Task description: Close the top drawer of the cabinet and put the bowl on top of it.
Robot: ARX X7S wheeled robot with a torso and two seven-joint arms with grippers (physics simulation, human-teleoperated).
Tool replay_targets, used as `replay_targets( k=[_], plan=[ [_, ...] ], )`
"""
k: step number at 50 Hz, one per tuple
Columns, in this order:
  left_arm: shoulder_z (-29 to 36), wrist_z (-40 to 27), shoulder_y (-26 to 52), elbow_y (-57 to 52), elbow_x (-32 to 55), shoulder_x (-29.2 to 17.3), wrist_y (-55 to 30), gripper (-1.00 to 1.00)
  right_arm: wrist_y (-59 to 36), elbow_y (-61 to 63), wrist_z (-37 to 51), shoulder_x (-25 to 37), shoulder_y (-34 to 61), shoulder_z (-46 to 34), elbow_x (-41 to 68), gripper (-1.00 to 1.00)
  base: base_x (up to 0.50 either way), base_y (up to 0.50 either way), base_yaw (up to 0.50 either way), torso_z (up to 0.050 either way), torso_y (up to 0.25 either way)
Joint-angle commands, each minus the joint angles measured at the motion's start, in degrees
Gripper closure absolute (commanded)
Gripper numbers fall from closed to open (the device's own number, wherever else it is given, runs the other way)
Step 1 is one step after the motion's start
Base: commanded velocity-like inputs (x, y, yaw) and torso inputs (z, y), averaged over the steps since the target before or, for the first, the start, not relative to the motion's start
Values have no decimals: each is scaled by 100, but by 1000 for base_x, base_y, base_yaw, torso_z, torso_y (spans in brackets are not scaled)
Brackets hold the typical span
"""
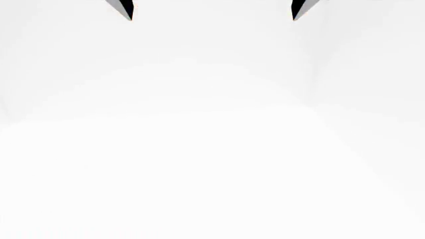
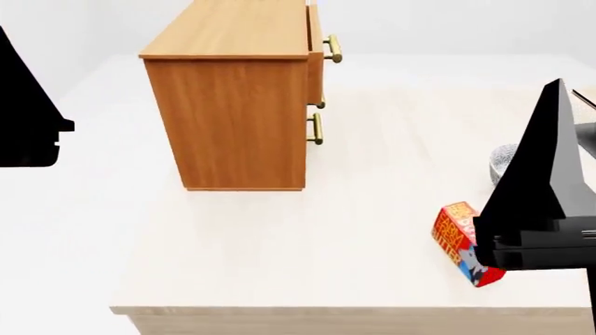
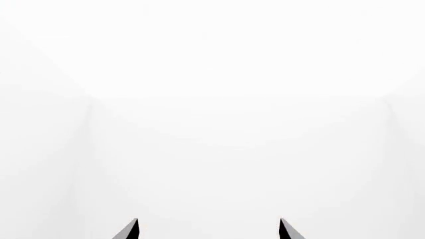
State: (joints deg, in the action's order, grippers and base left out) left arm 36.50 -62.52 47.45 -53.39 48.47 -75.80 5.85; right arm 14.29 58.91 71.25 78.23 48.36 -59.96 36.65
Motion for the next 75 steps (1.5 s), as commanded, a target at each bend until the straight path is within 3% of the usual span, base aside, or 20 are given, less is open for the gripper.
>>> replay_targets(
  k=[1, 56, 66, 75],
  plan=[
    [-12, 7, -11, 7, 8, 8, -9, -100, 7, 15, 1, 11, 33, -43, -36, -100, 500, 0, 0, 0, 0],
    [-44, 61, -64, 12, 5, 71, -70, -100, -26, 12, -131, -87, 329, -444, -40, -100, 472, 0, 0, 0, 1],
    [-54, 108, -60, 48, 19, 98, -67, -100, -421, -349, -211, -224, 576, -390, 712, -100, 95, 0, 0, 0, 0],
    [-59, 134, -29, 61, 46, 141, -119, -100, -393, -1687, -1600, -541, 831, -414, 2390, -100, 0, 0, 0, 0, 0]
  ],
)
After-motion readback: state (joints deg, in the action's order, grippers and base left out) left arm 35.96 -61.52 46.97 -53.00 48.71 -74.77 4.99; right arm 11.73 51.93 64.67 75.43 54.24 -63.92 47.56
